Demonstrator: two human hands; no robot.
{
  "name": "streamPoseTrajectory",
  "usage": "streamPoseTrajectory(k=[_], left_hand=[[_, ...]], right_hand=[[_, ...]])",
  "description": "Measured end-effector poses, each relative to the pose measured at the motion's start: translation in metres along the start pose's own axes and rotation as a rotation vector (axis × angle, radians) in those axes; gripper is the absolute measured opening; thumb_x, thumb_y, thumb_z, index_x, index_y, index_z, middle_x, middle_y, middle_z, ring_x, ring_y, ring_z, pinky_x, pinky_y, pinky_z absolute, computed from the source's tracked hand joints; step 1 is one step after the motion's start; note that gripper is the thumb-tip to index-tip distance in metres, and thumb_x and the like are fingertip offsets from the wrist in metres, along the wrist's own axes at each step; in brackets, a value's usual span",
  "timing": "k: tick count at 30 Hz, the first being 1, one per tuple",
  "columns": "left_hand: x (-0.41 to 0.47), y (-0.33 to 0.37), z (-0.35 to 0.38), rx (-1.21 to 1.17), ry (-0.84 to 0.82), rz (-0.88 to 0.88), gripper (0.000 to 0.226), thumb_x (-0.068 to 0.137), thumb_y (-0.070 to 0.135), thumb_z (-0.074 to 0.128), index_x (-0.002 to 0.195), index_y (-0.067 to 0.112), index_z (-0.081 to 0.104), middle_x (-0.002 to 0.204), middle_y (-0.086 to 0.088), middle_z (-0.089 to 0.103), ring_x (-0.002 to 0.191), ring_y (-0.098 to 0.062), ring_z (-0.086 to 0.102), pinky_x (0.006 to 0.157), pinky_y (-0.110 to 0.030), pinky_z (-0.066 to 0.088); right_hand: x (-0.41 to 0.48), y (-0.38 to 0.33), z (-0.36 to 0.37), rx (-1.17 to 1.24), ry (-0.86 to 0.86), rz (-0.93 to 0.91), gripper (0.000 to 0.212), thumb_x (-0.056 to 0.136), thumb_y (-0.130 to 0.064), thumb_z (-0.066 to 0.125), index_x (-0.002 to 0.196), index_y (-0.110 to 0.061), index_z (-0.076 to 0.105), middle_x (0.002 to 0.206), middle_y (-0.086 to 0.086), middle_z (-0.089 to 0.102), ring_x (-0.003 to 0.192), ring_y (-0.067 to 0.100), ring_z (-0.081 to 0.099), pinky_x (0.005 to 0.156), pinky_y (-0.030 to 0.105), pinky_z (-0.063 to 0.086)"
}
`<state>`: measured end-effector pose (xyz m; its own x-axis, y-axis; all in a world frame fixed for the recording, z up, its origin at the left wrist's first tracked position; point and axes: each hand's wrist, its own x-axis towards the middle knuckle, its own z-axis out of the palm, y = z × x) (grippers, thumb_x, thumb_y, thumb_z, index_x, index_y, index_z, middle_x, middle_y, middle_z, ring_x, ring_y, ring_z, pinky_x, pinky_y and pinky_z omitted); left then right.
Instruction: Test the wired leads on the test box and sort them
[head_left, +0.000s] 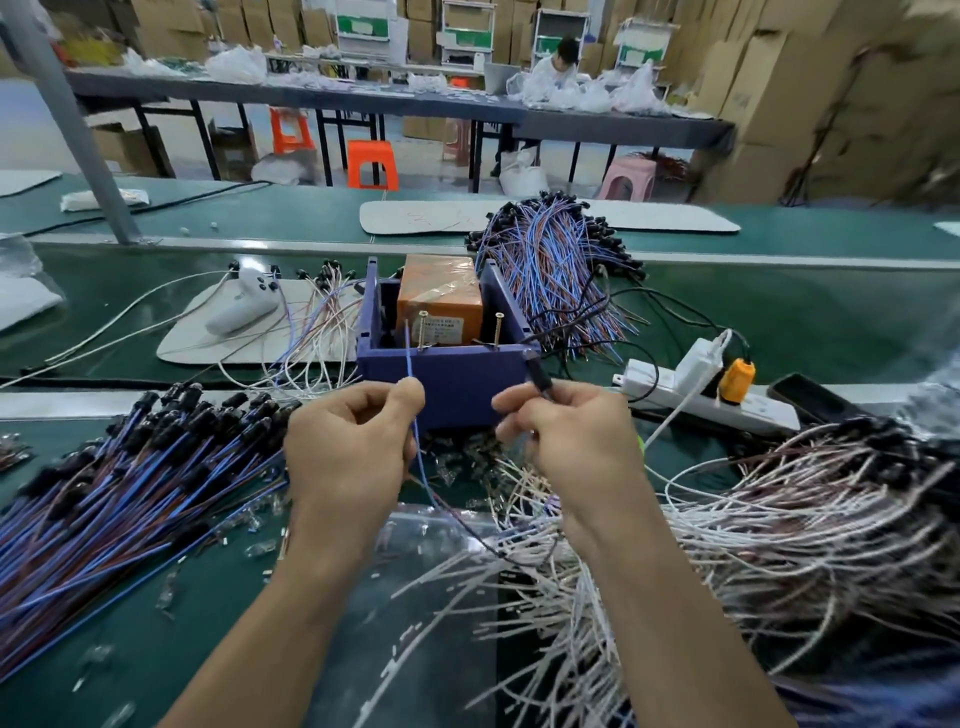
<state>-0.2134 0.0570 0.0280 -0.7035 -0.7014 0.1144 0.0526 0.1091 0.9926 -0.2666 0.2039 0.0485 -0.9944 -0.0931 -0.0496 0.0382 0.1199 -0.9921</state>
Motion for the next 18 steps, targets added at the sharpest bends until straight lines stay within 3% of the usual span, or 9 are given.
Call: streamPoseTrajectory(k=[3, 6, 8, 11, 13, 14, 15, 16, 18], left_hand=[[0.0, 0.001, -0.004, 0.241, 0.085, 0.007, 0.032, 0.073, 0.057, 0.086, 0.063, 0.029, 0.076, 0.05, 0.008, 0.067, 0.047, -0.015, 0.065, 0.054, -0.028, 0.05], [0.003, 0.009, -0.013, 0.885, 0.148, 0.069, 0.066, 0.081, 0.082, 0.059, 0.056, 0.022, 0.068, 0.05, 0.006, 0.052, 0.047, -0.015, 0.043, 0.052, -0.026, 0.032], [0.001, 0.018, -0.02, 1.115, 0.139, 0.164, 0.075, 0.085, 0.087, 0.044, 0.059, 0.02, 0.065, 0.054, 0.003, 0.047, 0.049, -0.019, 0.038, 0.054, -0.028, 0.03], [-0.021, 0.03, -0.025, 0.913, 0.214, 0.622, 0.081, 0.09, 0.081, 0.045, 0.046, 0.013, 0.045, 0.042, 0.006, 0.036, 0.041, -0.018, 0.033, 0.052, -0.025, 0.019], [-0.044, 0.031, -0.013, 0.64, 0.034, 0.947, 0.064, 0.088, 0.075, 0.056, 0.051, 0.024, 0.046, 0.047, 0.014, 0.042, 0.047, -0.007, 0.04, 0.052, -0.027, 0.031], [-0.054, 0.03, -0.005, 0.582, -0.13, 0.973, 0.047, 0.085, 0.071, 0.063, 0.062, 0.03, 0.057, 0.058, 0.017, 0.053, 0.056, 0.0, 0.048, 0.062, -0.019, 0.039], [-0.06, 0.029, 0.004, 0.566, -0.286, 0.877, 0.033, 0.084, 0.066, 0.068, 0.084, 0.034, 0.07, 0.077, 0.02, 0.065, 0.071, 0.003, 0.056, 0.074, -0.015, 0.044], [-0.064, 0.03, 0.01, 0.568, -0.4, 0.711, 0.035, 0.084, 0.061, 0.069, 0.11, 0.037, 0.071, 0.097, 0.022, 0.069, 0.088, 0.003, 0.06, 0.085, -0.017, 0.046], [-0.063, 0.024, 0.016, 0.518, -0.591, 0.398, 0.039, 0.09, 0.053, 0.068, 0.128, 0.044, 0.064, 0.108, 0.024, 0.073, 0.095, 0.003, 0.064, 0.091, -0.025, 0.052]], right_hand=[[-0.006, -0.008, -0.003, 0.393, 0.007, 0.028, 0.038, 0.084, 0.011, 0.048, 0.062, -0.006, 0.073, 0.055, 0.01, 0.06, 0.038, 0.01, 0.033, 0.037, 0.017, 0.024], [-0.01, -0.01, -0.004, 0.646, 0.044, 0.078, 0.032, 0.086, 0.012, 0.044, 0.068, 0.001, 0.068, 0.055, 0.012, 0.054, 0.039, 0.012, 0.03, 0.046, 0.024, 0.021], [-0.014, -0.009, -0.005, 0.767, 0.086, 0.133, 0.029, 0.087, 0.011, 0.042, 0.072, 0.003, 0.065, 0.056, 0.011, 0.052, 0.039, 0.013, 0.029, 0.049, 0.027, 0.021], [-0.019, -0.007, -0.009, 0.881, 0.133, 0.166, 0.027, 0.088, 0.011, 0.04, 0.074, 0.002, 0.062, 0.054, 0.008, 0.05, 0.039, 0.011, 0.027, 0.045, 0.024, 0.022], [-0.019, -0.007, -0.011, 0.94, 0.133, 0.194, 0.026, 0.09, 0.009, 0.039, 0.076, 0.001, 0.06, 0.052, 0.007, 0.049, 0.038, 0.011, 0.026, 0.044, 0.023, 0.023], [-0.019, -0.008, -0.013, 0.969, 0.129, 0.218, 0.027, 0.092, 0.007, 0.039, 0.077, 0.0, 0.06, 0.052, 0.006, 0.049, 0.037, 0.011, 0.027, 0.042, 0.022, 0.025], [-0.02, -0.008, -0.015, 0.995, 0.123, 0.24, 0.027, 0.093, 0.005, 0.039, 0.077, -0.001, 0.06, 0.051, 0.005, 0.048, 0.037, 0.011, 0.027, 0.041, 0.02, 0.028], [-0.02, -0.009, -0.018, 1.019, 0.119, 0.252, 0.028, 0.094, 0.003, 0.038, 0.078, -0.003, 0.06, 0.051, 0.004, 0.048, 0.036, 0.011, 0.027, 0.04, 0.02, 0.031], [-0.021, -0.007, -0.031, 1.084, 0.101, 0.251, 0.028, 0.094, 0.004, 0.036, 0.08, -0.004, 0.058, 0.054, 0.004, 0.047, 0.037, 0.011, 0.026, 0.038, 0.02, 0.031]])
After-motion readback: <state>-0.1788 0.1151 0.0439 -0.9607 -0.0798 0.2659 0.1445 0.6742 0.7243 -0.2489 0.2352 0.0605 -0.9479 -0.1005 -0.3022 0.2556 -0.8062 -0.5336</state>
